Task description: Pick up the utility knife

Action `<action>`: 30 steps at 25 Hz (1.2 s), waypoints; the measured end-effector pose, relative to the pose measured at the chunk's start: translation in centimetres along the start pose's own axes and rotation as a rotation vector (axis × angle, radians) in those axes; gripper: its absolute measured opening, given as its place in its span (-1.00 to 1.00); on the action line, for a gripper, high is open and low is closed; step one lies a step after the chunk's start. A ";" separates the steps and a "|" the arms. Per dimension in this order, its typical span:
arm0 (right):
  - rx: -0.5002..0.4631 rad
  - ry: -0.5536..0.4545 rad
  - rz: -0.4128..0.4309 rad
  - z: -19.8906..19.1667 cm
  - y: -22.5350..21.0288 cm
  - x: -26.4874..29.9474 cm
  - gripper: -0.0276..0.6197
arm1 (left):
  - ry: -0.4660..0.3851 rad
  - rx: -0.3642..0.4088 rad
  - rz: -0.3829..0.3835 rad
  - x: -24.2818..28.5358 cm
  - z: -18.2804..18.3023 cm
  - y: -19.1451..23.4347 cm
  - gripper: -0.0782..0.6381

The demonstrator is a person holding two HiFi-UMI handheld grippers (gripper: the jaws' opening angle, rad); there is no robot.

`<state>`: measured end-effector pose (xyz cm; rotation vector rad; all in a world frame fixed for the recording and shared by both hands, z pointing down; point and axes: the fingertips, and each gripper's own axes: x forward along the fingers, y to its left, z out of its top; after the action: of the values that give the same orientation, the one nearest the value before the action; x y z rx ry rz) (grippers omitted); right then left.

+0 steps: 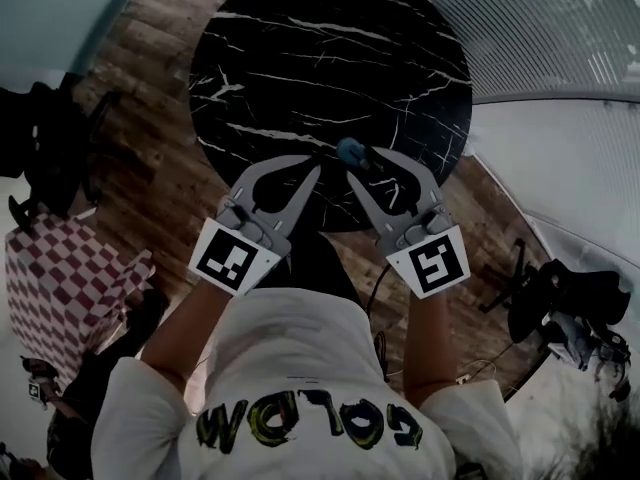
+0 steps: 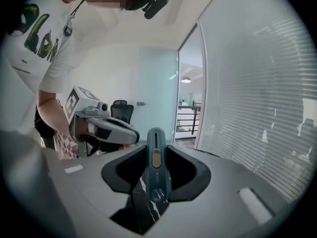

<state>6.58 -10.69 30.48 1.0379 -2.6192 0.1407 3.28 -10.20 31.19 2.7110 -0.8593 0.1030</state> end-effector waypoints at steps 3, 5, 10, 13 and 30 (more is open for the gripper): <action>0.000 -0.042 -0.025 2.9 0.6 -1.5 -0.51 | -0.033 0.034 -0.020 -0.6 2.7 -1.3 -0.78; 0.005 -0.069 -0.040 4.5 1.1 -2.3 -0.51 | -0.054 0.044 -0.026 -1.1 4.2 -2.1 -0.78; 0.009 -0.128 -0.063 8.1 2.6 -4.3 -0.51 | -0.091 0.046 -0.025 -2.7 7.6 -3.6 -0.78; -0.003 -0.150 -0.057 9.7 3.4 -5.1 -0.51 | -0.117 0.062 -0.024 -3.5 9.5 -4.5 -0.78; -0.033 -0.284 -0.123 15.7 6.0 -10.4 -0.51 | -0.154 0.081 -0.052 -6.9 14.3 -8.9 -0.78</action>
<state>5.56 -2.74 12.34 1.2868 -2.7829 -0.0847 2.41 -3.70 14.24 2.8443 -0.8427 -0.0855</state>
